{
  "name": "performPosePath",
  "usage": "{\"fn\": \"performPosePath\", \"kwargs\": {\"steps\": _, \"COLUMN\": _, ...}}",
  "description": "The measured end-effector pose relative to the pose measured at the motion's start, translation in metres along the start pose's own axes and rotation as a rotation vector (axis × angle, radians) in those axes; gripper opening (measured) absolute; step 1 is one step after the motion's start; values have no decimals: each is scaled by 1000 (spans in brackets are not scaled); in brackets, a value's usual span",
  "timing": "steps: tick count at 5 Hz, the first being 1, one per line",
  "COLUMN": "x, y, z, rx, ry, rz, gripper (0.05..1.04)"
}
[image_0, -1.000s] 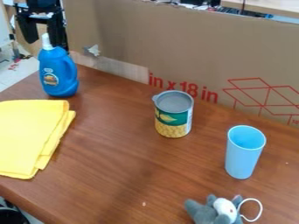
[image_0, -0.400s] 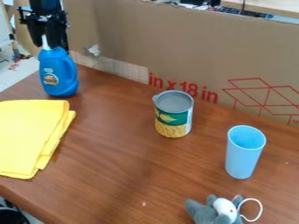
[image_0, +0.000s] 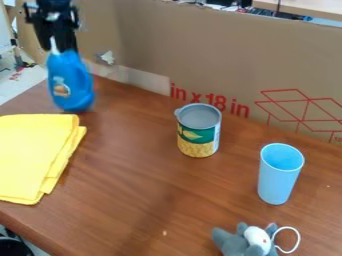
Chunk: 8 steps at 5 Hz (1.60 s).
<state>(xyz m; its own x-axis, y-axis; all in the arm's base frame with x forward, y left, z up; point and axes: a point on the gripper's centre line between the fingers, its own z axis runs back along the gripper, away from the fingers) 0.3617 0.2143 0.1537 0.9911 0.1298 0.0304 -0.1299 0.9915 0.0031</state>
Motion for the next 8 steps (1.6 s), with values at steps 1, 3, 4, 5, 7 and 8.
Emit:
{"fn": "performPosePath", "kwargs": {"steps": 1, "x": -18, "y": -43, "z": 47, "rx": 31, "ry": -111, "rz": -136, "gripper": 456}}
{"fn": "performPosePath", "kwargs": {"steps": 3, "x": -90, "y": -111, "z": 44, "rx": -8, "ry": -28, "rz": -314, "gripper": 456}}
{"fn": "performPosePath", "kwargs": {"steps": 4, "x": -110, "y": -145, "z": 29, "rx": -33, "ry": 28, "rz": -417, "gripper": 456}}
{"fn": "performPosePath", "kwargs": {"steps": 5, "x": -122, "y": -192, "z": 14, "rx": -38, "ry": 85, "rz": -560, "gripper": 456}}
{"fn": "performPosePath", "kwargs": {"steps": 7, "x": -141, "y": -220, "z": -12, "rx": 9, "ry": 140, "rz": -665, "gripper": 456}}
{"fn": "performPosePath", "kwargs": {"steps": 8, "x": -145, "y": -217, "z": -20, "rx": 24, "ry": 149, "rz": -655, "gripper": 456}}
